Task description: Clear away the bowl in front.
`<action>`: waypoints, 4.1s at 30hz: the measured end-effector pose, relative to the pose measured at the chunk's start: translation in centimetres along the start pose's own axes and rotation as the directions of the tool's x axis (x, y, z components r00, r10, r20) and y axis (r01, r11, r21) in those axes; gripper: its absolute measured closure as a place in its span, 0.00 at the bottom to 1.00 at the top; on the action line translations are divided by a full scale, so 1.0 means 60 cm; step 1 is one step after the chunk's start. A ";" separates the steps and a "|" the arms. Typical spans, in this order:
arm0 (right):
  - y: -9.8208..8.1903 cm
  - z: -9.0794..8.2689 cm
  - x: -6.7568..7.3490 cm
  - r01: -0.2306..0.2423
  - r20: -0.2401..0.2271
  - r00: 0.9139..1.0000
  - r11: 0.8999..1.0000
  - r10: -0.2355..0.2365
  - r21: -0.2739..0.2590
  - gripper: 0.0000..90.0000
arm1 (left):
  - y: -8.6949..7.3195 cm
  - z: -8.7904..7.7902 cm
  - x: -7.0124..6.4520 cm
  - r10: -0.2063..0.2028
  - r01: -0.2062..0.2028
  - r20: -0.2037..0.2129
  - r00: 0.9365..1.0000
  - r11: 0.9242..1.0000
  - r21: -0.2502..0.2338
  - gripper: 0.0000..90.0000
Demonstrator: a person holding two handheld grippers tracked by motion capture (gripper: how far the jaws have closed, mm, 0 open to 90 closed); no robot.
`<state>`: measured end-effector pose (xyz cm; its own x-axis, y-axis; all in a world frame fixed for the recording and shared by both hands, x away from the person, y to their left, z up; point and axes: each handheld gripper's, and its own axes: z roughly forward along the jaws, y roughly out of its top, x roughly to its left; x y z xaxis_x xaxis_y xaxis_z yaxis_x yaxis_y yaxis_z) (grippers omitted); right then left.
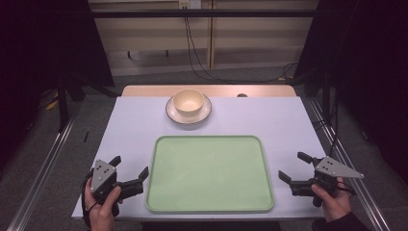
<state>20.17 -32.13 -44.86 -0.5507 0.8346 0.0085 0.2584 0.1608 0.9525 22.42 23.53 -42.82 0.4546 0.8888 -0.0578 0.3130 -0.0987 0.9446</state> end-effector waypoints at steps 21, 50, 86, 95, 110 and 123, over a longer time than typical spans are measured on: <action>-0.002 -0.001 -0.003 -0.016 0.000 1.000 1.000 0.016 0.023 0.02 | -0.001 0.012 -0.001 0.007 -0.008 0.015 1.000 0.999 0.035 0.02; -0.003 0.000 -0.001 -0.005 -0.011 1.000 1.000 0.005 -0.022 0.01 | 0.055 0.087 -0.025 0.030 -0.030 0.083 0.996 1.000 0.004 0.04; -0.004 0.000 0.000 0.011 -0.030 0.999 0.999 -0.012 -0.040 0.01 | 0.112 0.190 -0.004 0.083 -0.088 0.092 0.992 0.995 0.055 0.03; -0.004 0.000 0.001 0.015 -0.039 0.999 0.999 -0.016 -0.047 0.01 | 0.113 0.229 0.006 0.093 -0.100 0.092 0.991 0.992 0.078 0.03; -0.005 -0.001 0.001 0.010 -0.042 0.999 0.999 -0.012 -0.047 0.01 | 0.129 0.276 0.007 0.114 -0.126 0.104 0.988 0.985 0.115 0.06; -0.005 -0.001 0.002 0.012 -0.036 0.999 0.999 -0.014 -0.051 0.01 | 0.150 0.323 0.023 0.117 -0.123 0.049 0.992 0.981 0.149 0.08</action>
<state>19.99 -32.13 -45.12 -0.5823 0.8130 0.0063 0.2112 0.1437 0.9668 42.04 15.20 -40.64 0.5288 0.8479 0.0372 0.3753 -0.2729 0.8858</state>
